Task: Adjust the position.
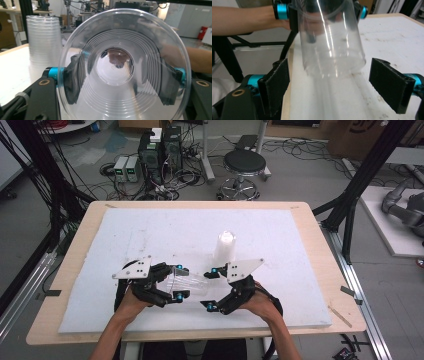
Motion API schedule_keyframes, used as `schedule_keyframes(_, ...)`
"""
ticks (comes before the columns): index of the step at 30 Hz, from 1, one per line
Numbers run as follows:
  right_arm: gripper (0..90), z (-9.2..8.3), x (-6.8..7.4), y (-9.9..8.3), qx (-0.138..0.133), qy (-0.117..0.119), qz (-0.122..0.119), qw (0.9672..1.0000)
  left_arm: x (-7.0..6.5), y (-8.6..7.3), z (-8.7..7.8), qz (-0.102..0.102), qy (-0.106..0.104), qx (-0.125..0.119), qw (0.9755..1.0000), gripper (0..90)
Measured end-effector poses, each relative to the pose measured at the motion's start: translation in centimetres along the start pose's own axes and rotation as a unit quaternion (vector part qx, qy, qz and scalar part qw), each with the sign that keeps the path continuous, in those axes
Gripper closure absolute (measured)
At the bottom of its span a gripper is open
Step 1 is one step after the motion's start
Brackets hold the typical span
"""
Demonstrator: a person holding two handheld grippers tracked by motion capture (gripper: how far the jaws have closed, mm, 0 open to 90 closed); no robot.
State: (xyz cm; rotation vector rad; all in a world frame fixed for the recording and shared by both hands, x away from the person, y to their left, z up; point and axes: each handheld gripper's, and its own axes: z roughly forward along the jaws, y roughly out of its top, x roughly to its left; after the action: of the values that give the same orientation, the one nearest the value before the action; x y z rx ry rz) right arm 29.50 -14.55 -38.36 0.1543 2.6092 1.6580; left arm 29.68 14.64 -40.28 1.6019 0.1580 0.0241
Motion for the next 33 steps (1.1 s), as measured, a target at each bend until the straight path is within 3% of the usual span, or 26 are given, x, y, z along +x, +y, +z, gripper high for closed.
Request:
schedule_keyframes(4, 16.0, -0.8, 0.1, -0.7, 0.008, -0.030, 0.016, 0.9994, 0.4, 0.8, -0.1, 0.005, 0.014, 0.038, 0.9991, 32.3)
schedule_keyframes(7, 15.9, -1.8, 0.2, -1.3, 0.005, -0.056, 0.031, 0.9980, 0.9, 1.5, -0.2, 0.013, 0.021, 0.071, 0.9972, 32.3)
schedule_keyframes(10, 16.0, -2.7, 0.2, -2.1, 0.008, -0.084, 0.049, 0.9952, 1.4, 2.2, -0.1, 0.015, 0.031, 0.111, 0.9932, 32.3)
schedule_keyframes(13, 16.0, -3.6, 0.1, -3.0, 0.006, -0.114, 0.060, 0.9917, 2.1, 2.6, 0.1, 0.016, 0.040, 0.151, 0.9877, 32.2)
schedule_keyframes(16, 16.0, -4.4, 0.1, -4.2, 0.010, -0.141, 0.082, 0.9865, 2.7, 2.8, 0.3, 0.016, 0.048, 0.195, 0.9795, 32.2)
schedule_keyframes(17, 16.0, -4.6, 0.0, -4.5, 0.010, -0.148, 0.086, 0.9851, 3.0, 2.9, 0.4, 0.021, 0.050, 0.216, 0.9749, 32.2)
schedule_keyframes(21, 16.0, -5.5, 0.0, -5.9, 0.012, -0.192, 0.111, 0.9751, 3.9, 3.1, 0.5, 0.014, 0.053, 0.251, 0.9664, 32.2)
schedule_keyframes(25, 16.0, -6.5, -0.1, -7.0, 0.015, -0.236, 0.130, 0.9629, 4.5, 3.3, 1.0, 0.011, 0.049, 0.286, 0.9570, 32.2)
schedule_keyframes(28, 16.0, -7.1, -0.2, -7.8, 0.024, -0.269, 0.145, 0.9517, 5.0, 3.6, 1.2, 0.012, 0.049, 0.315, 0.9478, 32.2)
schedule_keyframes(30, 15.9, -7.4, -0.2, -8.3, 0.027, -0.288, 0.157, 0.9444, 5.3, 3.8, 1.3, 0.016, 0.051, 0.338, 0.9395, 32.3)
schedule_keyframes(31, 16.0, -7.5, -0.3, -8.5, 0.030, -0.292, 0.159, 0.9425, 5.5, 3.9, 1.4, 0.019, 0.051, 0.351, 0.9347, 32.2)
schedule_keyframes(33, 15.9, -7.7, -0.4, -9.0, 0.034, -0.304, 0.168, 0.9372, 5.8, 4.0, 1.6, 0.025, 0.056, 0.380, 0.9229, 32.2)
